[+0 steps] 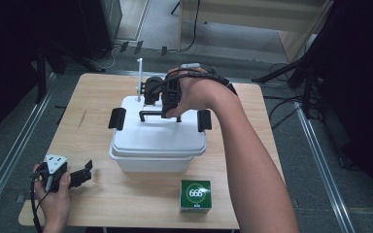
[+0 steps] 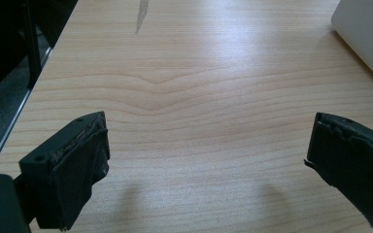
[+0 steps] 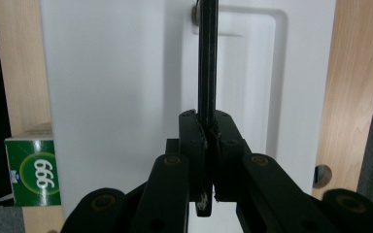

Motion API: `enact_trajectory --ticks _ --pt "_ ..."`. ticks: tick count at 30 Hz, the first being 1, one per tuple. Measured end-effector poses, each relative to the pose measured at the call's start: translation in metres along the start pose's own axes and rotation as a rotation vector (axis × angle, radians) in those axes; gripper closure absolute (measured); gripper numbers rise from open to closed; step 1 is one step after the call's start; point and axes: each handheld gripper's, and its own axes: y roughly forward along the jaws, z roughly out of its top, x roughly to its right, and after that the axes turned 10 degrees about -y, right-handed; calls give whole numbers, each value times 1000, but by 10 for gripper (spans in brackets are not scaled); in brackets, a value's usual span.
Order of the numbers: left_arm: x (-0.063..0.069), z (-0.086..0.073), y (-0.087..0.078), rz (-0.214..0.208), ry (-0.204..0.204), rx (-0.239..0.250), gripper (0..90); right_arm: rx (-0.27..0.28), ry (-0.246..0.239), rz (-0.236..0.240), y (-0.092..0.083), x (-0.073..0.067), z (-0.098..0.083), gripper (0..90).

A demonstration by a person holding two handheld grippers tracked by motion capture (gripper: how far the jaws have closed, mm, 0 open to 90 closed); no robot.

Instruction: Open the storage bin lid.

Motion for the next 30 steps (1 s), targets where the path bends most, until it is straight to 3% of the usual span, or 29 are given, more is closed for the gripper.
enact_trajectory --ticks 14,17,19,25,30 --pt "-4 -2 -6 -61 -36 114 25 -4 48 -19 -15 -9 -51 855" --pt "-4 -2 -6 -37 -40 131 25 -1 61 -22 -16 -13 -62 855" --pt "-3 -3 -7 -18 -33 148 25 6 64 -26 -16 -14 -70 855" --pt "0 -6 -11 -15 2 225 25 17 73 -32 -15 -19 -95 855" --pt "-1 -7 -12 -55 7 243 7 25 108 -35 -16 -26 -115 855"
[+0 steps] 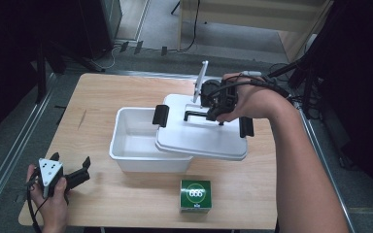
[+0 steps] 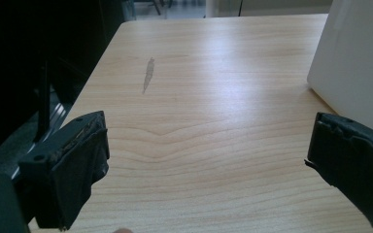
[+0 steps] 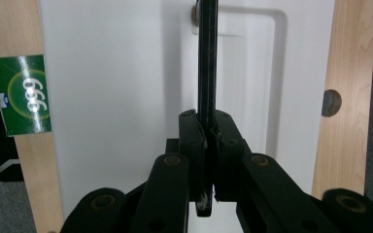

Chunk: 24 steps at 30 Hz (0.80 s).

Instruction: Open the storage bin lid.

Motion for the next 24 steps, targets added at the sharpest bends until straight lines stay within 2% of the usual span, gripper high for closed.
enact_trajectory --ticks 2,5,8,11,18,24 --pt "-2 0 -1 -7 -20 14 0 -5 6 5 0 -2 -9 854" --pt "-4 -1 -3 6 -40 30 0 -11 7 -1 1 -3 -21 855" --pt "-1 -2 -4 27 -22 46 0 -8 16 -2 0 -5 -33 855" --pt "1 -2 -4 31 0 50 0 -6 30 -4 -1 -7 -44 855" --pt "1 -3 -5 28 -4 70 0 -7 38 -8 -2 -11 -68 855" --pt "5 -5 -6 43 28 104 0 -11 59 -19 -1 -17 -88 855"
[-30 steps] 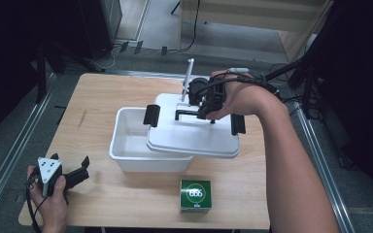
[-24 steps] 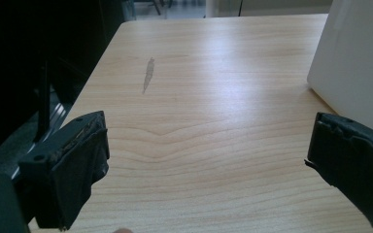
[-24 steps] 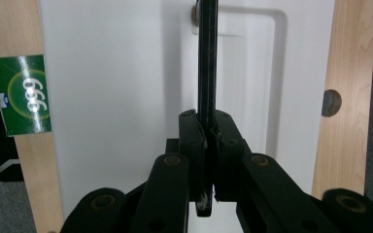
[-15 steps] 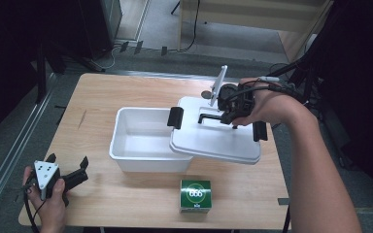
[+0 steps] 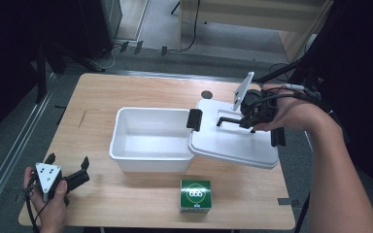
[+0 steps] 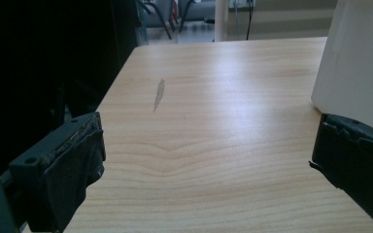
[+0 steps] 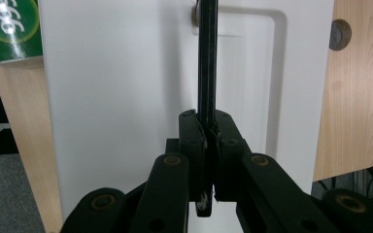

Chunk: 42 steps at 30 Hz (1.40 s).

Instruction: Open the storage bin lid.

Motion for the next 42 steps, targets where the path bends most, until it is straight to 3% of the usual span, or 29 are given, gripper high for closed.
enact_trajectory --ticks 16,34,42 --pt "1 -1 -1 -6 6 15 0 2 32 5 30 -7 -36 855" --pt "0 -1 -1 -13 5 16 0 -23 35 -17 87 -17 -53 854" --pt "0 -1 -1 -13 2 12 0 -27 47 -18 104 -18 -59 854"
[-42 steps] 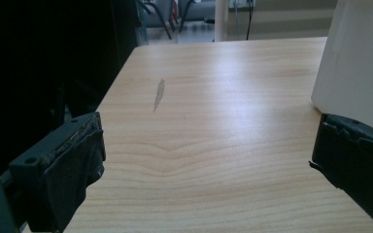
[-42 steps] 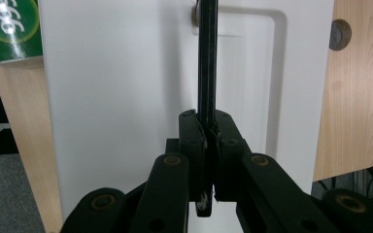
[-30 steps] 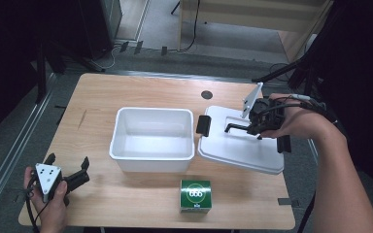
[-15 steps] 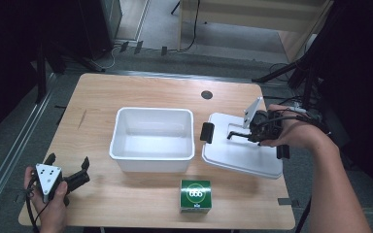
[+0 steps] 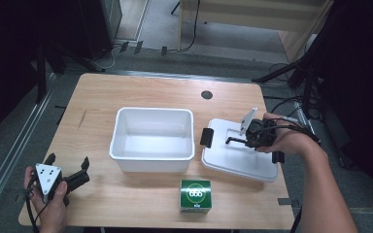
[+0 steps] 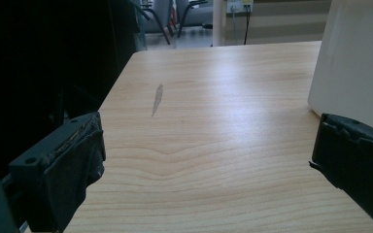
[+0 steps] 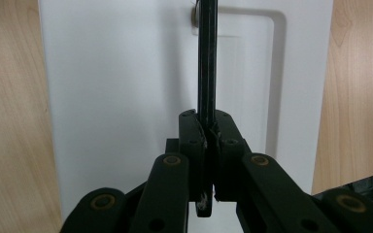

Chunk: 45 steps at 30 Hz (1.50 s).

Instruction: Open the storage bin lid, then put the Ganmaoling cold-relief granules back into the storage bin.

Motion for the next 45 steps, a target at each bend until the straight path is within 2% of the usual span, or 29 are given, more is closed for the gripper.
enact_trajectory --ticks 6,22,33,39,45 --pt "0 0 0 0 1 0 0 6 20 3 11 -2 -5 854" --pt "1 0 0 1 4 0 0 7 32 23 32 -8 -11 853" --pt "1 0 0 3 6 1 0 4 56 10 43 -13 -18 851" --pt "1 0 0 3 5 0 0 11 62 12 43 -14 -19 844" --pt "1 0 0 3 7 0 0 43 77 16 36 -15 -19 817"
